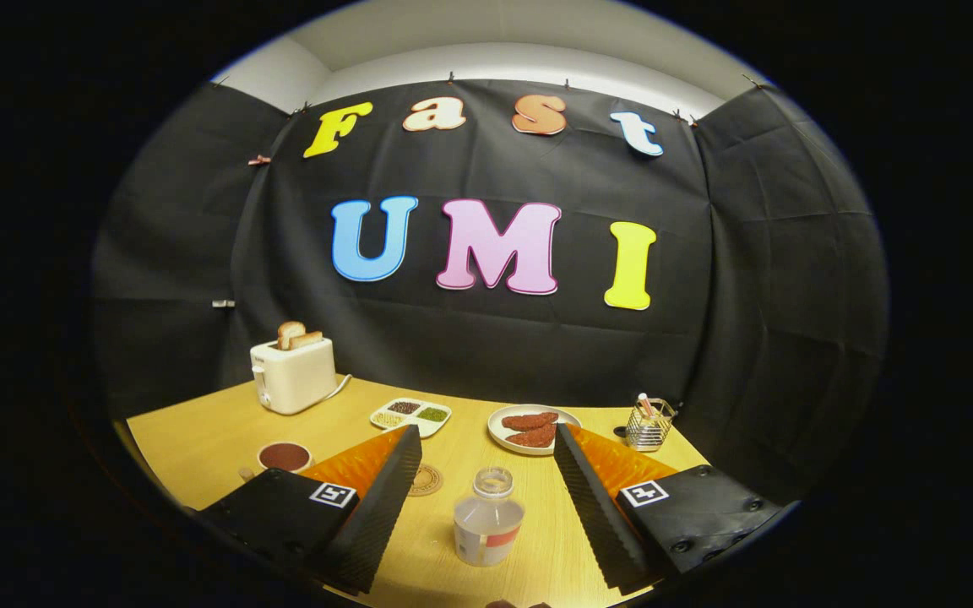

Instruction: Take the bottle from table, then pour the juice into the cup, finally place the bottle on the coaster

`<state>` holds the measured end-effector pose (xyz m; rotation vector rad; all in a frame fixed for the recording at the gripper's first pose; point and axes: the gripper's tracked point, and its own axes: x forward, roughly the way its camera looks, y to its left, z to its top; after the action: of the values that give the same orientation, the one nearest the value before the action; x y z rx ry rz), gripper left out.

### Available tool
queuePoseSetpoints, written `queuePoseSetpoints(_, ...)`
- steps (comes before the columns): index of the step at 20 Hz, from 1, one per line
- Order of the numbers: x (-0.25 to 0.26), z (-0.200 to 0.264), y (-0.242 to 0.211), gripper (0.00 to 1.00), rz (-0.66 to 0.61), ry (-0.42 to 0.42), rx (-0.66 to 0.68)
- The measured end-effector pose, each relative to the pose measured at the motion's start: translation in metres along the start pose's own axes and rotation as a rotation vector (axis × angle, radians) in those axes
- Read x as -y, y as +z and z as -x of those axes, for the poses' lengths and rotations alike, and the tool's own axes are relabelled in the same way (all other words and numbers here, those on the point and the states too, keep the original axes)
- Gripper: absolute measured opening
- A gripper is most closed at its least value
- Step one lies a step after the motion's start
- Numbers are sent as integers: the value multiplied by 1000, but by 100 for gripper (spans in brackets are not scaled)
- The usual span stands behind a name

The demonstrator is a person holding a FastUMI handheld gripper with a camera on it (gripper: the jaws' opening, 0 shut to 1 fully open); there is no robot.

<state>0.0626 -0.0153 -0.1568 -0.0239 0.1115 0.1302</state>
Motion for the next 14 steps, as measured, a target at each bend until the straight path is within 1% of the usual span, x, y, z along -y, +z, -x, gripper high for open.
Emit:
queuePoseSetpoints(10,4,-23,-74,97,-44,-24,-71)
queuePoseSetpoints(14,3,-29,-91,97,-48,-24,-78)
